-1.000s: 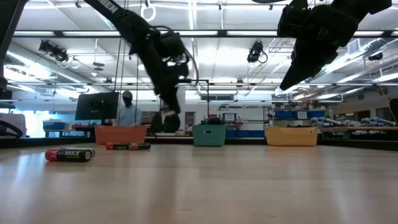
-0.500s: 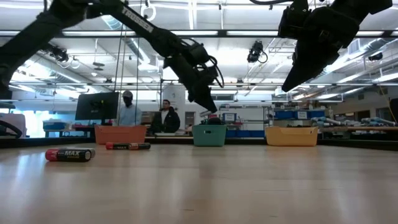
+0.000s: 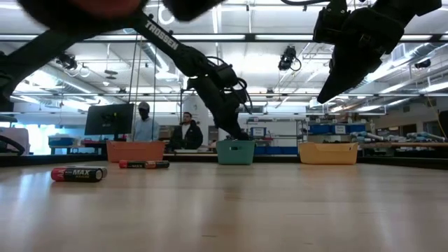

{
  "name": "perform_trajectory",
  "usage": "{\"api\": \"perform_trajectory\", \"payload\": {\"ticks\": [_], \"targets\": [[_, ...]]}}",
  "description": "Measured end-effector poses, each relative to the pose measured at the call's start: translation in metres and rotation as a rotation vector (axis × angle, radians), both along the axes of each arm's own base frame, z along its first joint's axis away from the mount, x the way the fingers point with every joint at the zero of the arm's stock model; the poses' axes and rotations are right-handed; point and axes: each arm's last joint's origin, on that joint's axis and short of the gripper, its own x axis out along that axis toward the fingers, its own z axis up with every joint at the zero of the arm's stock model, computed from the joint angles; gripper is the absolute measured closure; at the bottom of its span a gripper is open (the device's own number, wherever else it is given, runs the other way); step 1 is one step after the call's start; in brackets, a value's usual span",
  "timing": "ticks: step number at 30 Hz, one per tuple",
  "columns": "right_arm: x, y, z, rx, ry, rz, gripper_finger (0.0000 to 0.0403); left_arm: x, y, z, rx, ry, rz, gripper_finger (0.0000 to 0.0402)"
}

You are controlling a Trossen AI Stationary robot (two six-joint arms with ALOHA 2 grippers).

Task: Sort batteries
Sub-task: Put the black-silver battery in the green bin, then put the brown-black battery in the orange bin

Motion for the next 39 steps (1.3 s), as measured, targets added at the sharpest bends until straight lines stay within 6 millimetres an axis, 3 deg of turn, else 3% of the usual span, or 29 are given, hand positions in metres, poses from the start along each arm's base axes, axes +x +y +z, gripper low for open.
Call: {"api": "perform_trajectory", "payload": {"ticks": [18, 26, 34, 39], "targets": [[0.0, -0.001, 0.0, 0.008, 0.002, -0.019, 0.0387, -0.006, 0.021, -0.036, -0.072, 0.017, 0.005, 0.0357], [0.0, -0.001, 0.0, 0.012, 0.003, -0.026, 0.0385, -0.007, 0.024, -0.038, -0.049, 0.028, 0.029, 0.0357], [0.0, -0.001, 0.0, 0.024, 0.0, -0.041, 0.0383, -0.009, 0.027, -0.038, 0.007, 0.076, 0.084, 0.0268], [-0.001, -0.001, 0.0, 0.028, 0.004, -0.048, 0.0382, -0.002, 0.021, -0.029, 0.049, 0.062, 0.082, 0.0272]]}}
